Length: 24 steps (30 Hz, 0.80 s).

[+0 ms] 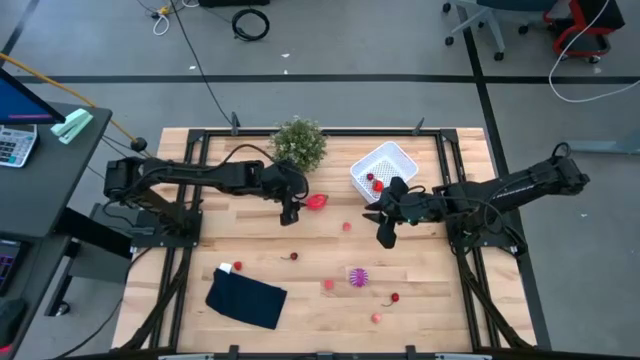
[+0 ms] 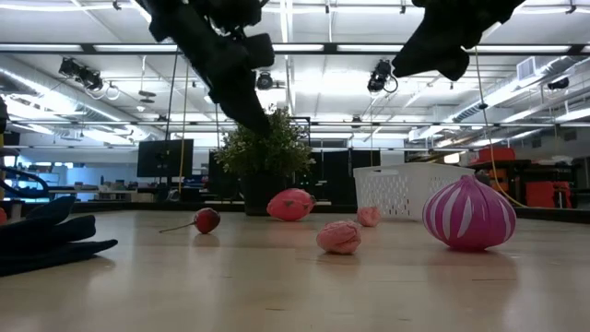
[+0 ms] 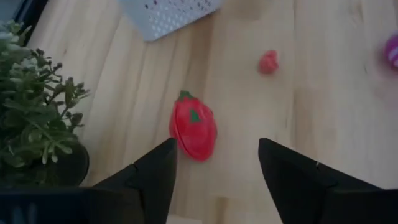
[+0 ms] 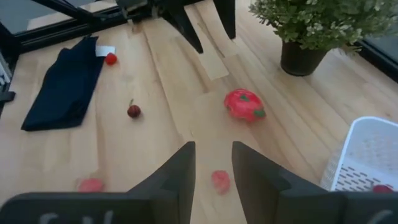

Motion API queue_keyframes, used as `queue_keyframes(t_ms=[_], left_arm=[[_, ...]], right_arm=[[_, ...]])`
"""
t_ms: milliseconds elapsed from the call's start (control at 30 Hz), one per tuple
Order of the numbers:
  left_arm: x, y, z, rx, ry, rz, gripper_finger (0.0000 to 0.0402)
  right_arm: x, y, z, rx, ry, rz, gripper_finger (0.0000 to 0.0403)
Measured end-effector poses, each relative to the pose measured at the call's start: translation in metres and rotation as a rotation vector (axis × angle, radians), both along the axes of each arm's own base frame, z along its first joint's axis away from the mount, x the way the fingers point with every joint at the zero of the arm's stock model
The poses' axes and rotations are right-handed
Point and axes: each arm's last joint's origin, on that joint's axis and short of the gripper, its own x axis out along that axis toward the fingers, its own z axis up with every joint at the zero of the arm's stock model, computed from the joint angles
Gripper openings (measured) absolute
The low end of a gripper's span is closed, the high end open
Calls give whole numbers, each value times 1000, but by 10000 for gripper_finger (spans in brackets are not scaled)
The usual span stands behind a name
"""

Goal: Pick and placing Produce into tupperware
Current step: Put the dragon fruit into the bin

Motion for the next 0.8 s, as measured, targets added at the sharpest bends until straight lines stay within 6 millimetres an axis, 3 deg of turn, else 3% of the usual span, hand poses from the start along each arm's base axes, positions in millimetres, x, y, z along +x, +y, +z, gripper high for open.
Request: queue_keyframes(t_ms=[333,500,800], left_arm=[[5,4,-6,9,-165,22,243],[22,15,-11,-4,-207,66,243],[39,19,-52,-18,-79,63,243]], right_arm=[[0,-1,0,-55,2,-19,112],[0,-5,1,-78,1,-36,112],[1,-11,1,-94,7,-52,112]])
